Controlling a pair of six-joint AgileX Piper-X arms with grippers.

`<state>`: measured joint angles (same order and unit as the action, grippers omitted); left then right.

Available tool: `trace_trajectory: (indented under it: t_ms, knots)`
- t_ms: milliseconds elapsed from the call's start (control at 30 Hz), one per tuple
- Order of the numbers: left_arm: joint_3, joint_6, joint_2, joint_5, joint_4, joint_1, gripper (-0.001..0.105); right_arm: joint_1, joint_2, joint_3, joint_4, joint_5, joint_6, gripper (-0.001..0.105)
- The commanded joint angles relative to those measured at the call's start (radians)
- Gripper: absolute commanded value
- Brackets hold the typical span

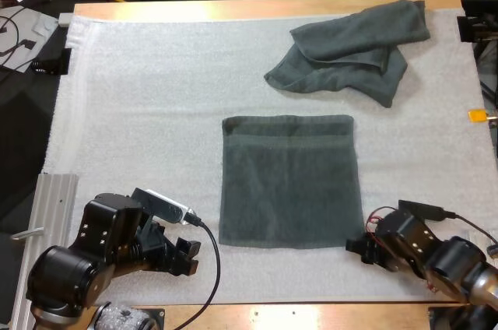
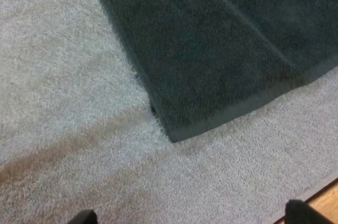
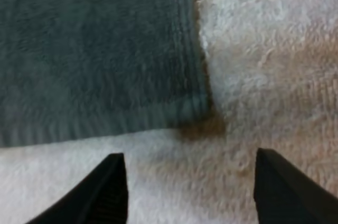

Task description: Pick towel from pile, fold and stack

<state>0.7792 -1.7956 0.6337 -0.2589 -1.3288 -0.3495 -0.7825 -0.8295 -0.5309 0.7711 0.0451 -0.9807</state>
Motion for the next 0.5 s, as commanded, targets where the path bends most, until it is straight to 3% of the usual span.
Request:
trace_trajectory:
  t_ms: [0, 467]
  knots:
    - [-0.002, -0.008, 0.0, -0.016, 0.007, -0.001, 0.066, 0.012, -0.044, 0.011, -0.045, -0.016, 0.01, 0.051]
    - [-0.013, -0.016, -0.009, -0.049, 0.014, 0.001, 0.066, 0.022, -0.307, 0.034, -0.255, -0.019, 0.129, 0.052]
